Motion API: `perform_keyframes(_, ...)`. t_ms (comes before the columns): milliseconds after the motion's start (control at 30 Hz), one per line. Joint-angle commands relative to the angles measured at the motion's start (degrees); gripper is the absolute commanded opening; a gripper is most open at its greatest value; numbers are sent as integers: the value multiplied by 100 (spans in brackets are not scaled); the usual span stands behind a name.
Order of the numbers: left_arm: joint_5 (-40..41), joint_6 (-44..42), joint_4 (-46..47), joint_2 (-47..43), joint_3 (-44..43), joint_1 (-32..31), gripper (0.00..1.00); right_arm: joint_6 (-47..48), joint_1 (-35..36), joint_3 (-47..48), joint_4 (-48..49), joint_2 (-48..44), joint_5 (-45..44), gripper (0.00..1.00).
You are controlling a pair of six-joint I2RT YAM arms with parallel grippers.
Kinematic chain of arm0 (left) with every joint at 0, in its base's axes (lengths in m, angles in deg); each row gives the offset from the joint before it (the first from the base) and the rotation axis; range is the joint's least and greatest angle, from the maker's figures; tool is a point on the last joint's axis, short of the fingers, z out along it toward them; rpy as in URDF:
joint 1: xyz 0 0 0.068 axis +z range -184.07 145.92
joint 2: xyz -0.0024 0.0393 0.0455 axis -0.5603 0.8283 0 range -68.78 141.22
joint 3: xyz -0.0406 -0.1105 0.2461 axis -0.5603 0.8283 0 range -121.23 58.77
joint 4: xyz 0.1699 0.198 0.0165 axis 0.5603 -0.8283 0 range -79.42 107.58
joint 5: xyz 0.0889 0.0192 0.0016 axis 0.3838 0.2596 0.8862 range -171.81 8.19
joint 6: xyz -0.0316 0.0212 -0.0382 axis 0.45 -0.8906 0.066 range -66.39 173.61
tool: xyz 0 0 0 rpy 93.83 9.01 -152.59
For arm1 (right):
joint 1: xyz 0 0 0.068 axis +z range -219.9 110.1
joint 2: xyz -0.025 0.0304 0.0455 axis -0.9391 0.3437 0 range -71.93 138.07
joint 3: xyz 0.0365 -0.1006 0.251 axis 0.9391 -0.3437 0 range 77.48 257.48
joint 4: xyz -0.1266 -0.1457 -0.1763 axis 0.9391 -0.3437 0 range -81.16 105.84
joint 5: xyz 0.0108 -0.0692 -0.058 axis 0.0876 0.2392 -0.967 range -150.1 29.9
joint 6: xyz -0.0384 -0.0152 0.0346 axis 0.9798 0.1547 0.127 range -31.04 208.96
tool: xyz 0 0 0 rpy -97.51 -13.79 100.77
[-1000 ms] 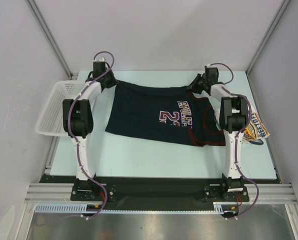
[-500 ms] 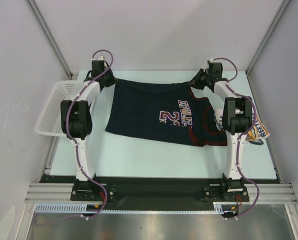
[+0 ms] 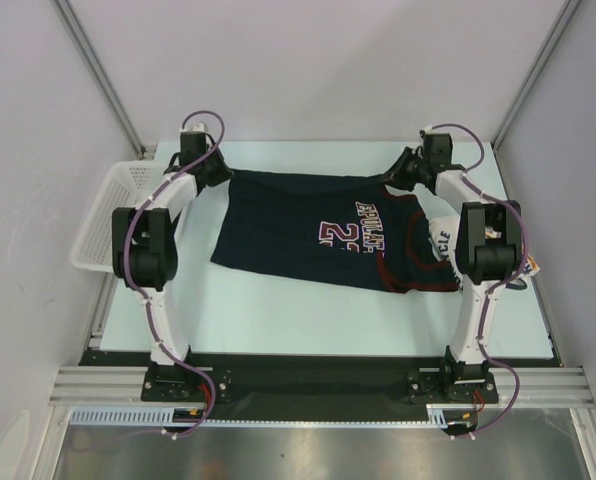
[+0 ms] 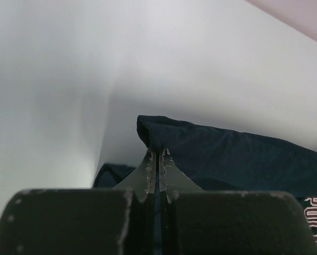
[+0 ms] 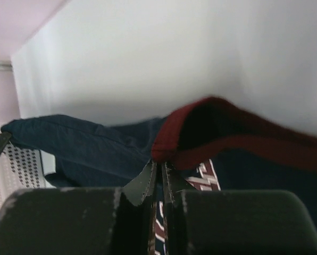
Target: Fold and stack the tank tops
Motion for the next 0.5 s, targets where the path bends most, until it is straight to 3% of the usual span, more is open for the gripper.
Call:
perform_keyframes(0, 52, 44, 264, -472, 275, 52, 0, 118, 110, -622, 306, -627, -209, 8)
perform_keyframes(467, 324, 53, 545, -1342, 1699, 105, 0, 267, 646, -2618, 677, -1875, -842, 6)
